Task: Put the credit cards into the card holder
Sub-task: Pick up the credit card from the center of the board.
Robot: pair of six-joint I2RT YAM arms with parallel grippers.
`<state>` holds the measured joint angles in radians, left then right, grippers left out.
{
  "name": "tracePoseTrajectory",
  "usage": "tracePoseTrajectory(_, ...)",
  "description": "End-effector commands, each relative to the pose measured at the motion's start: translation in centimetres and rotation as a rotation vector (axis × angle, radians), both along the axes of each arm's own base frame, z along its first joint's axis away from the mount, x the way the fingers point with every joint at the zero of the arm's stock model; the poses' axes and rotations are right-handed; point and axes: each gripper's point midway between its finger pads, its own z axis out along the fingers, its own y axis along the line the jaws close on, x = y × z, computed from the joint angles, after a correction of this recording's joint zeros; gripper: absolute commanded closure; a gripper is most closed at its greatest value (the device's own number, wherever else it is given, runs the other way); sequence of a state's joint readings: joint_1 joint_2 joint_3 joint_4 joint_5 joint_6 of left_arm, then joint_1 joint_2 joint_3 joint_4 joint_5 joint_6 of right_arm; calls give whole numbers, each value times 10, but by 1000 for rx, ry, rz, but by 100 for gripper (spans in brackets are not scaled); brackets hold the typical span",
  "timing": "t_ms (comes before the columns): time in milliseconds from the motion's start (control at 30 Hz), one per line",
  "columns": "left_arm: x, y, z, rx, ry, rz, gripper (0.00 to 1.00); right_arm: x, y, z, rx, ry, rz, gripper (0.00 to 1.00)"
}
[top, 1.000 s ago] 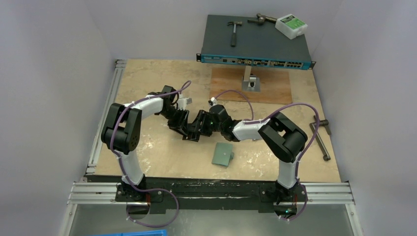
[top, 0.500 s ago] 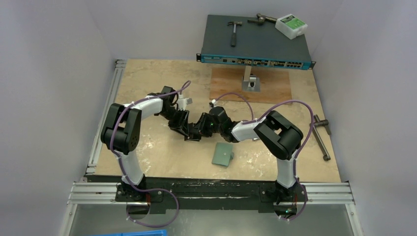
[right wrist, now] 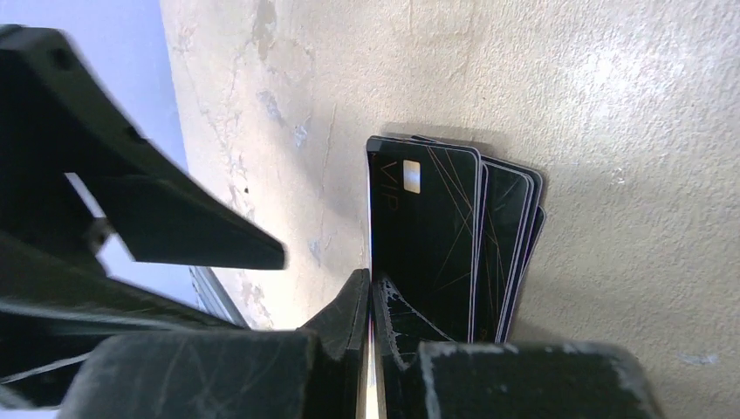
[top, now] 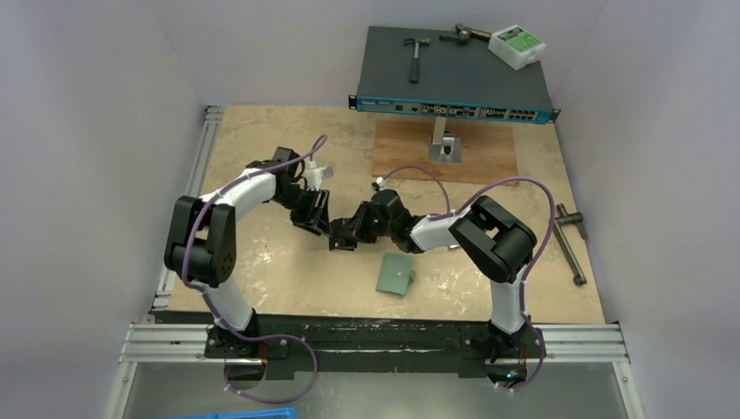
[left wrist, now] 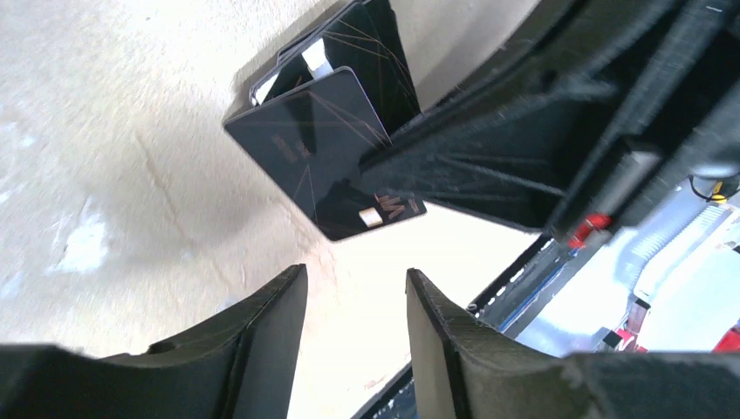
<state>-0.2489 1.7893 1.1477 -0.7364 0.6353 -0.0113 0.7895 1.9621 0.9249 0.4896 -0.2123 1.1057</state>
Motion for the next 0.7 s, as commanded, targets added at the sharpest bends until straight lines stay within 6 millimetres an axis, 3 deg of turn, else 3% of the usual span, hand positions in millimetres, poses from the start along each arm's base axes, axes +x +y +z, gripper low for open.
tracePoseTrajectory(0, 4, 14, 51, -11, -145, -2, 52, 9, -1, 34, 33, -81, -1, 100)
tracePoseTrajectory(133, 2, 33, 76, 65, -251, 4, 44, 10, -1, 57, 50, -126, 33, 100)
tracePoseTrajectory(333, -1, 58, 97, 154, -369, -9, 40, 1, -10, 91, 11, -171, 94, 100)
tracePoseTrajectory(467, -1, 72, 111, 185, -434, 10, 38, -19, -36, 100, -36, -176, 99, 100)
tracePoseTrajectory(667, -12, 92, 113, 228, -441, 37, 33, -53, -93, 89, -67, -119, 38, 100)
